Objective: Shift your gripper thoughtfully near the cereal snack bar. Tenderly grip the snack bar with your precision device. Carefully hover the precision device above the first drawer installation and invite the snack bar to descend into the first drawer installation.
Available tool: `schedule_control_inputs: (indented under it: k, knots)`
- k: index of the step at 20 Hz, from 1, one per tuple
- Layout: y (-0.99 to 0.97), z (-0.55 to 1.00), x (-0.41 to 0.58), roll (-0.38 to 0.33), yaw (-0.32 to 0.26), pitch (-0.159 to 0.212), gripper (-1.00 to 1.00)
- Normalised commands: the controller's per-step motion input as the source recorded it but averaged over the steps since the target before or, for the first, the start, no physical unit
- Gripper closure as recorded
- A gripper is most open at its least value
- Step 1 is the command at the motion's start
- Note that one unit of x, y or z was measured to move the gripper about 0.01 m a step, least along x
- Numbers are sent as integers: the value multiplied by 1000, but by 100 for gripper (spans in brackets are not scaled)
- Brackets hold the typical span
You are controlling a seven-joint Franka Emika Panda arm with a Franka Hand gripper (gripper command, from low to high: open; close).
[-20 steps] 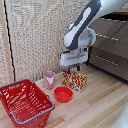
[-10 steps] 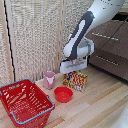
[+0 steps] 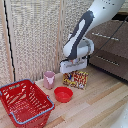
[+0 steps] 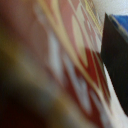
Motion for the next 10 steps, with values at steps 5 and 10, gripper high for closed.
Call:
schedule_control_inputs:
  k: [5, 10]
  knots:
    - [0, 463, -30, 0, -102, 22, 100]
    - [-21, 734, -13, 0, -125, 61, 100]
